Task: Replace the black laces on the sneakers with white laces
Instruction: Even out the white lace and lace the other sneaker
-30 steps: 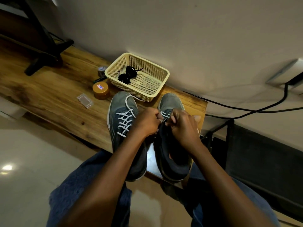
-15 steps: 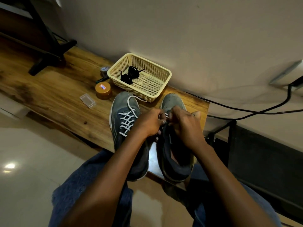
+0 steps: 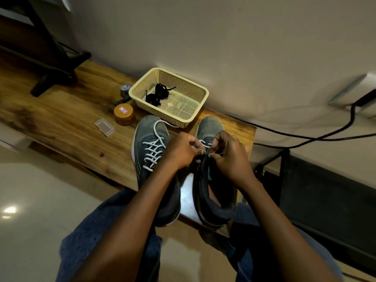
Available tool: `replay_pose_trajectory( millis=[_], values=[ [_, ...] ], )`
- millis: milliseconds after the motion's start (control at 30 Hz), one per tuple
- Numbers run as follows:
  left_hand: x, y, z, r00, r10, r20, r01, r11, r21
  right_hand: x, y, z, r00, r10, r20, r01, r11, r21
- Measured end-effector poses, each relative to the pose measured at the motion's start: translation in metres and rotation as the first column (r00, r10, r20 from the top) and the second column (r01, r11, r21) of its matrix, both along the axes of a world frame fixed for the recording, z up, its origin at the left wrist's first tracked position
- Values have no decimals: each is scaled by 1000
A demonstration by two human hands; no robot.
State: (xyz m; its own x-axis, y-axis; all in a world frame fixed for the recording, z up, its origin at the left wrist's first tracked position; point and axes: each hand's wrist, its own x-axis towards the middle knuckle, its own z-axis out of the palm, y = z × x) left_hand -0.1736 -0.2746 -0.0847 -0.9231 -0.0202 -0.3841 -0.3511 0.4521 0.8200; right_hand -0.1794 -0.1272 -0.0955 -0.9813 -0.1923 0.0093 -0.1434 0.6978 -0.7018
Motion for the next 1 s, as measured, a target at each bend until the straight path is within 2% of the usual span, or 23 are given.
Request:
replay_pose_trajectory(
  millis=[133, 267, 300, 367, 467, 633, 767, 933, 1000],
  values=[
    [-1, 2, 1, 1000, 8, 21, -8, 1000, 7, 1, 5, 3, 999, 3, 46, -2, 1000, -22],
    [0, 1, 9, 997, -24, 77, 20, 999, 45, 0, 18, 12, 987, -74, 143, 27, 953, 301],
    [0, -1, 11, 995, -25, 99, 18, 997, 69, 0, 22, 15, 974, -106, 198, 39, 947, 319],
    [1, -6, 15, 992, -10, 125, -2, 996, 91, -1, 29, 16, 940, -130, 315, 59, 973, 225],
    [2, -6, 15, 997, -20, 72, 20, 1000, -2, -2, 32, 14, 911, -111, 397, 63, 989, 132],
    [1, -1, 11, 996, 61, 60, -62, 998, 19, -3, 33, 14, 900, -112, 421, 64, 990, 126],
    [-4, -16, 15, 970, 230, -76, -234, 972, -34, -5, 36, 13, 884, -131, 449, 95, 990, 102],
    [0, -9, 12, 996, 86, -36, -85, 996, 30, -5, 34, 13, 886, -128, 446, 84, 990, 117],
    [-1, -8, 12, 987, 152, -60, -150, 988, 32, -5, 34, 14, 884, -125, 451, 81, 990, 114]
  ],
)
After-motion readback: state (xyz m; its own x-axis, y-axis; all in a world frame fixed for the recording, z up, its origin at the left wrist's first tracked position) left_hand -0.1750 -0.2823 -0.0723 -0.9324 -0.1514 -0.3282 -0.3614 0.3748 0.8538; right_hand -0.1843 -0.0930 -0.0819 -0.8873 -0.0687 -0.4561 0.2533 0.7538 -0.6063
